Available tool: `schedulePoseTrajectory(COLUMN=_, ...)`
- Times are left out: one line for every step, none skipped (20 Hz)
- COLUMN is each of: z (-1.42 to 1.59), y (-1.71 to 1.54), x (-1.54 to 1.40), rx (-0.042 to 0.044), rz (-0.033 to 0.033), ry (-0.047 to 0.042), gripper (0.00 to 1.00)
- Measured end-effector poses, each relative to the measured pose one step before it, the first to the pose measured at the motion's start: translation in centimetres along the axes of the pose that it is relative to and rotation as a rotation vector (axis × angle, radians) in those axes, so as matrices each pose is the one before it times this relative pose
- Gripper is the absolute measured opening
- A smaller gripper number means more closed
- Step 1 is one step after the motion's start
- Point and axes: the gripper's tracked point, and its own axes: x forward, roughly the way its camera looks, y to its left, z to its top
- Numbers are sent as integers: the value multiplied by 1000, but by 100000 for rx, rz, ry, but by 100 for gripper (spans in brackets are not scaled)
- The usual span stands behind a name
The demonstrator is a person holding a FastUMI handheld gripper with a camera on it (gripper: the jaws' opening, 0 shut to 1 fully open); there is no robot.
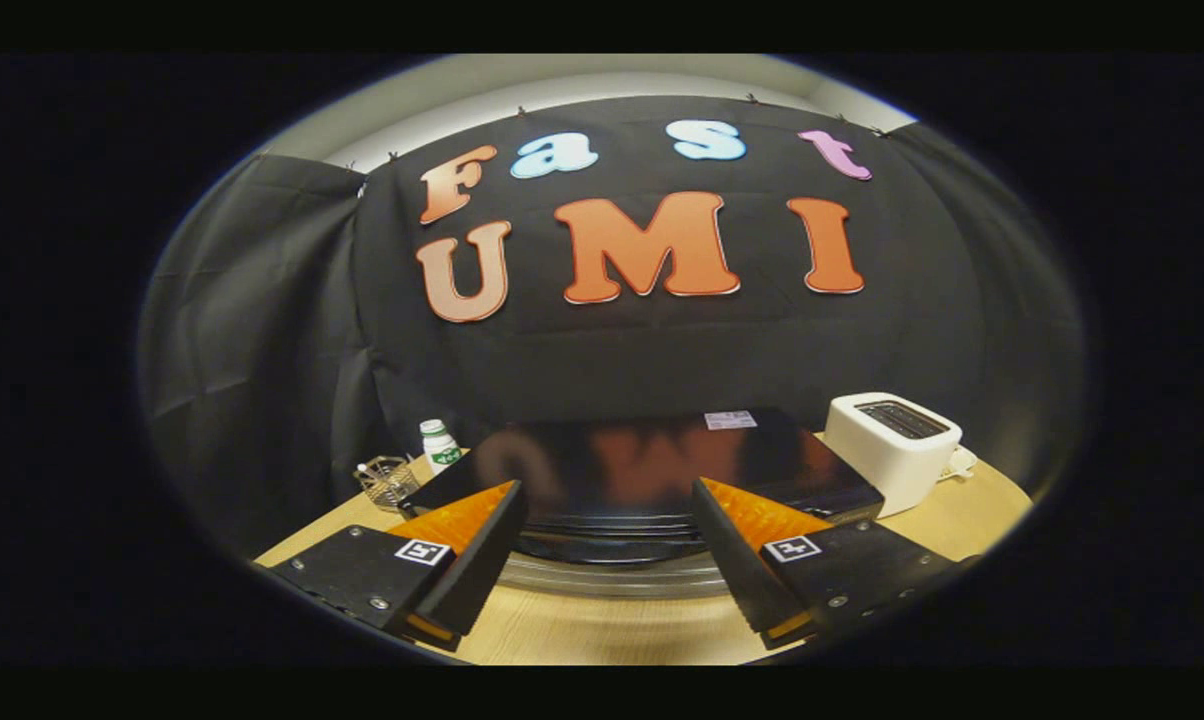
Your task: Open the toaster oven, put the food inside, and close the toaster oven door.
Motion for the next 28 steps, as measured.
schedulePoseTrajectory(z=-280, y=7, x=356, rx=-9, rz=-616, ry=699, gripper=98)
schedulePoseTrajectory(z=-481, y=81, x=379, rx=219, rz=-501, ry=1121, gripper=98)
schedulePoseTrajectory(z=-345, y=265, x=262, rx=-182, rz=47, ry=1244, gripper=98)
schedulePoseTrajectory(z=-480, y=101, x=6, rx=-410, rz=-619, ry=1416, gripper=98)
schedulePoseTrajectory(z=218, y=-7, x=56, rx=-1594, rz=-798, ry=-2459, gripper=98)
schedulePoseTrajectory(z=-52, y=-79, x=95, rx=-1381, rz=-634, ry=-8, gripper=98)
schedulePoseTrajectory(z=-392, y=242, x=-404, rx=-1930, rz=-363, ry=561, gripper=98)
schedulePoseTrajectory(z=68, y=182, x=-58, rx=-2713, rz=-622, ry=-1791, gripper=98)
schedulePoseTrajectory(z=-134, y=-12, x=-292, rx=-3110, rz=-903, ry=-1075, gripper=99)
schedulePoseTrajectory(z=59, y=126, x=-192, rx=223, rz=-546, ry=-2763, gripper=99)
schedulePoseTrajectory(z=-125, y=-8, x=-225, rx=1218, rz=-94, ry=-1241, gripper=99)
schedulePoseTrajectory(z=-340, y=46, x=-302, rx=2247, rz=788, ry=322, gripper=97)
schedulePoseTrajectory(z=119, y=26, x=-116, rx=1507, rz=1166, ry=-1642, gripper=97)
schedulePoseTrajectory(z=-199, y=19, x=-129, rx=-629, rz=1039, ry=202, gripper=96)
schedulePoseTrajectory(z=80, y=206, x=-436, rx=-523, rz=1327, ry=2, gripper=94)
schedulePoseTrajectory(z=-282, y=259, x=-520, rx=-699, rz=1151, ry=718, gripper=91)
schedulePoseTrajectory(z=-249, y=133, x=-491, rx=-927, rz=1066, ry=872, gripper=89)
schedulePoseTrajectory(z=-295, y=130, x=-609, rx=-811, rz=1331, ry=1275, gripper=86)
schedulePoseTrajectory(z=-338, y=77, x=-651, rx=-475, rz=1246, ry=1470, gripper=85)
schedulePoseTrajectory(z=-486, y=259, x=-747, rx=-813, rz=1238, ry=1800, gripper=83)
schedulePoseTrajectory(z=-510, y=109, x=-672, rx=-854, rz=1219, ry=1789, gripper=83)
schedulePoseTrajectory(z=-629, y=236, x=-796, rx=-883, rz=1314, ry=1653, gripper=83)
schedulePoseTrajectory(z=-603, y=169, x=-642, rx=-806, rz=1449, ry=1520, gripper=83)
schedulePoseTrajectory(z=-727, y=188, x=-593, rx=-578, rz=1623, ry=1265, gripper=83)
schedulePoseTrajectory(z=-609, y=241, x=-471, rx=-201, rz=1634, ry=1598, gripper=83)
schedulePoseTrajectory(z=-859, y=234, x=-434, rx=153, rz=1623, ry=1616, gripper=83)
schedulePoseTrajectory(z=-649, y=89, x=-389, rx=650, rz=1520, ry=1625, gripper=83)
schedulePoseTrajectory(z=-727, y=226, x=-442, rx=1329, rz=1399, ry=1593, gripper=83)
